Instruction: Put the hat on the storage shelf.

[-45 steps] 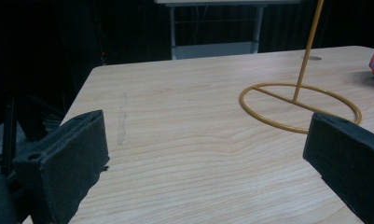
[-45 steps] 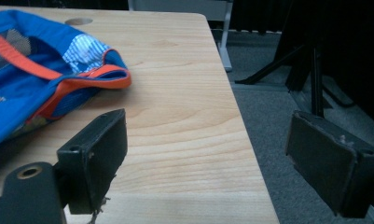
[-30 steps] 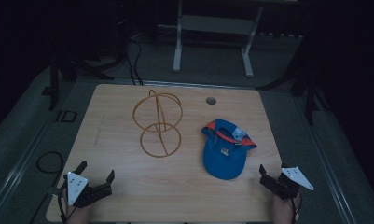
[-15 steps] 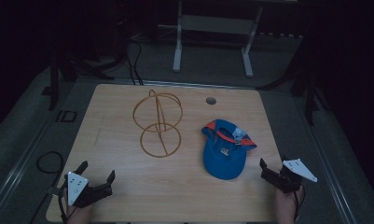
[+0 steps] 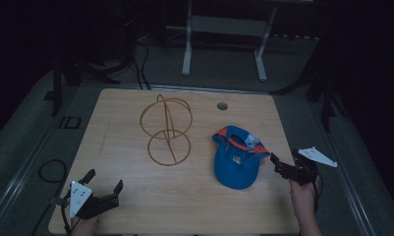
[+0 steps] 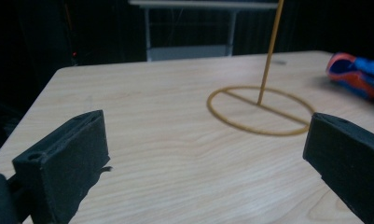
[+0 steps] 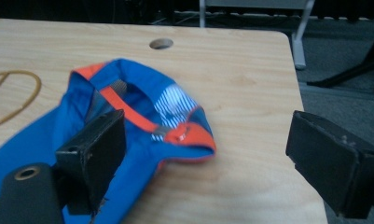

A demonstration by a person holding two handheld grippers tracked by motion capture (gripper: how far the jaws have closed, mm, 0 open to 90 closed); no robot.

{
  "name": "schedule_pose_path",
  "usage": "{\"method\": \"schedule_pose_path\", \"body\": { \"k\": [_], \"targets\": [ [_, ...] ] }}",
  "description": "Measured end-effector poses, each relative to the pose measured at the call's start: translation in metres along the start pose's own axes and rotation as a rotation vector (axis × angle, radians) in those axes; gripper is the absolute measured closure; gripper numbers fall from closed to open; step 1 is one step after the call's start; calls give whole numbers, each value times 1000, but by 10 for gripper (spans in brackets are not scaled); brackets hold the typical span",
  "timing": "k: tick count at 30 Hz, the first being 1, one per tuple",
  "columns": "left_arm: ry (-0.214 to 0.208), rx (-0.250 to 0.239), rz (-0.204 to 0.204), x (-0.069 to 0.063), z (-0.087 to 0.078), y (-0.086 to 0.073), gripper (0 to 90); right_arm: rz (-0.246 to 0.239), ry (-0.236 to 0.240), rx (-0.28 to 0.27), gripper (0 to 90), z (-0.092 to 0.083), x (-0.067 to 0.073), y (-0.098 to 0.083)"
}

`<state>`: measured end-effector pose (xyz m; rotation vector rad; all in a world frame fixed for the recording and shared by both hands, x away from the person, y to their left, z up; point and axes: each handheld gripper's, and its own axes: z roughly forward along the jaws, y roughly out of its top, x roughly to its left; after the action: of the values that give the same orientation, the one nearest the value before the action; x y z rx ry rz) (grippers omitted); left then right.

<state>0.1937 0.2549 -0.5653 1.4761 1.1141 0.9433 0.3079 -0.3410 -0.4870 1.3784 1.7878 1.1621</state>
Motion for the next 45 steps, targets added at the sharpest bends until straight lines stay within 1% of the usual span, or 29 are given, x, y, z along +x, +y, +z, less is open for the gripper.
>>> {"method": "schedule_pose_path", "body": {
  "k": [1,2,3,4,5,6,7,8,10,11,12,14,15,17,20,21,22,24,25,26,27,29,30,31,35,36,39,41,45],
  "targets": [
    [0,0,0,0,0,0,3,0,0,0,119,0,0,0],
    [-1,12,25,-2,1,0,3,-2,5,-6,119,2,1,3],
    [1,17,31,-2,1,0,3,-15,-3,6,120,7,2,10],
    [-2,17,32,-3,1,0,3,-12,-2,6,123,9,2,13],
    [-11,18,29,-3,1,0,3,-14,28,8,123,12,2,15],
    [-16,14,28,-4,1,0,3,-12,39,23,124,15,1,18],
    [-17,9,35,-4,1,0,3,-9,40,26,132,17,0,19],
    [-18,13,42,-5,1,0,4,-8,56,14,135,19,-1,21],
    [-24,15,39,-5,1,0,3,-7,59,7,134,23,-1,24],
    [-28,17,39,-6,2,0,4,-15,73,13,132,27,0,25],
    [-28,18,41,-6,2,0,4,-25,60,21,132,30,1,26],
    [-34,16,36,-6,2,0,3,-31,66,23,136,36,2,29],
    [-36,17,35,-6,2,0,3,-35,56,29,136,39,2,30],
    [-40,15,39,-6,1,1,3,-43,70,51,136,48,3,33],
    [-44,18,42,-7,2,1,3,-46,72,69,136,56,4,36],
    [-44,19,44,-7,2,1,3,-43,61,82,143,63,3,39],
    [-46,17,46,-8,2,1,3,-44,64,82,144,66,3,40],
    [-47,16,45,-8,2,1,3,-54,53,96,148,73,2,42],
    [-47,16,45,-8,2,1,4,-54,53,96,148,73,2,42],
    [-43,24,45,-8,2,1,4,-62,49,102,148,77,2,43],
    [-42,26,44,-8,2,1,3,-58,47,119,164,84,2,43],
    [-38,27,44,-7,2,1,4,-57,46,137,172,91,1,43],
    [-37,26,43,-7,2,1,3,-53,44,142,191,95,0,43],
    [-39,25,37,-7,2,1,3,-44,56,148,198,98,-1,43],
    [-38,29,40,-7,2,1,3,-33,59,171,225,110,-1,42],
    [-40,31,41,-7,3,1,3,-34,60,177,227,113,0,41],
    [-43,34,45,-7,3,1,3,-45,72,206,276,122,2,38],
    [-46,35,45,-8,3,1,3,-45,76,223,277,129,3,35],
    [-48,35,43,-8,3,1,4,-39,84,242,295,136,5,30]
  ]
}}
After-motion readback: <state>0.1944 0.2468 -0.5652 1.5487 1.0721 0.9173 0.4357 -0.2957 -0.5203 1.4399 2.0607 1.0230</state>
